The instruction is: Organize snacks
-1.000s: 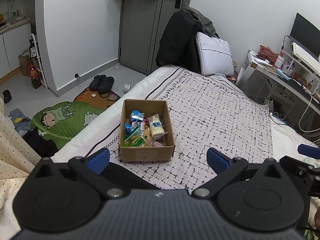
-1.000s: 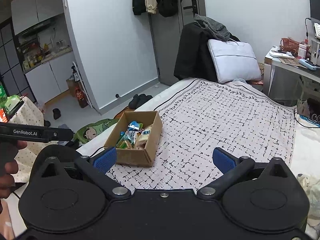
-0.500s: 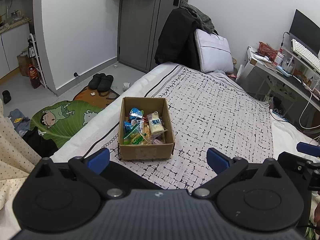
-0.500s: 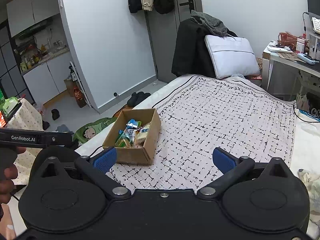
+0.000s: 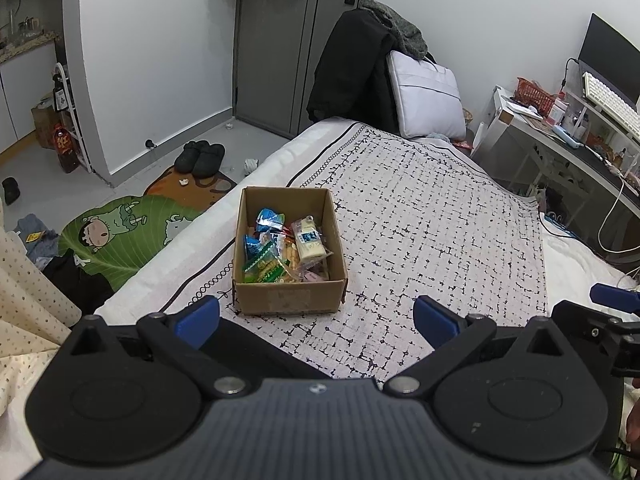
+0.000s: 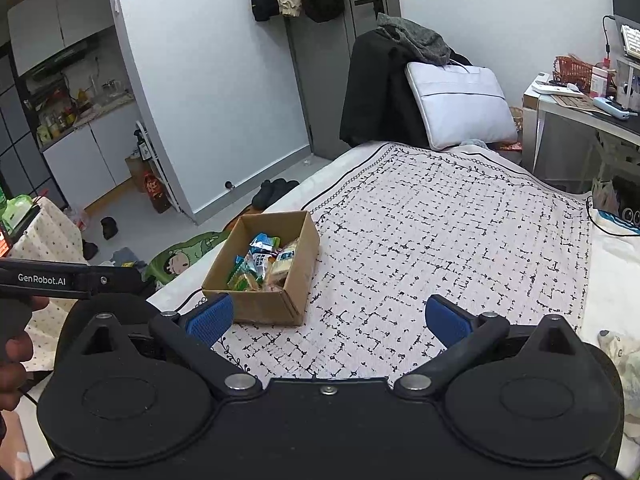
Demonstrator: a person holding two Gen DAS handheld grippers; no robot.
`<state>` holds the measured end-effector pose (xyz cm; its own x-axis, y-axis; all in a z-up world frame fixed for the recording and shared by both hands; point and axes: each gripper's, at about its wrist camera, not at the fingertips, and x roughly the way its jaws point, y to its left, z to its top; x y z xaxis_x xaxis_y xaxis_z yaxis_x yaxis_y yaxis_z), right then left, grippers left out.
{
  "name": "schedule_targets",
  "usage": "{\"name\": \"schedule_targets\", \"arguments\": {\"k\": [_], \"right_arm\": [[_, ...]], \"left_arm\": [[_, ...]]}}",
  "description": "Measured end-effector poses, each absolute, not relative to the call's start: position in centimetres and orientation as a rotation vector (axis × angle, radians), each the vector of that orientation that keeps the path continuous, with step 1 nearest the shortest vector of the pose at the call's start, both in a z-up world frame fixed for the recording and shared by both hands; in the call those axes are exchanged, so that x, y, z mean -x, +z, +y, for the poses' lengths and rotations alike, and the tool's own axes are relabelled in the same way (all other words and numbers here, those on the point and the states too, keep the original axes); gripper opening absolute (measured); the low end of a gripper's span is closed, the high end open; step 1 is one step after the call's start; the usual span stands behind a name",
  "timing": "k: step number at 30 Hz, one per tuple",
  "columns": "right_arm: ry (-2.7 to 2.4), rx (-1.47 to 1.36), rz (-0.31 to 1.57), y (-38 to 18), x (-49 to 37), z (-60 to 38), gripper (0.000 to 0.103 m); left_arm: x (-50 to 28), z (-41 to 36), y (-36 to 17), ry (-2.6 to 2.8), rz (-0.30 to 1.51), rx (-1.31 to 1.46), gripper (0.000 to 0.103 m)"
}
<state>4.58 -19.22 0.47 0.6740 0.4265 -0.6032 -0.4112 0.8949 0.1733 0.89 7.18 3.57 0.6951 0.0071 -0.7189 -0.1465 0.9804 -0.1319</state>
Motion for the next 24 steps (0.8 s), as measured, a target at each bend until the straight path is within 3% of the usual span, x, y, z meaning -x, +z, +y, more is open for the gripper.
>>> {"name": "schedule_targets", "arguments": {"k": [24], "right_arm": [[0.461, -0.013, 0.714, -0.2, -5.6, -18.1, 0.103]], "left_arm": [[-1.6, 7.6, 3.0, 0.065, 0.815, 0.170, 0.102]]}}
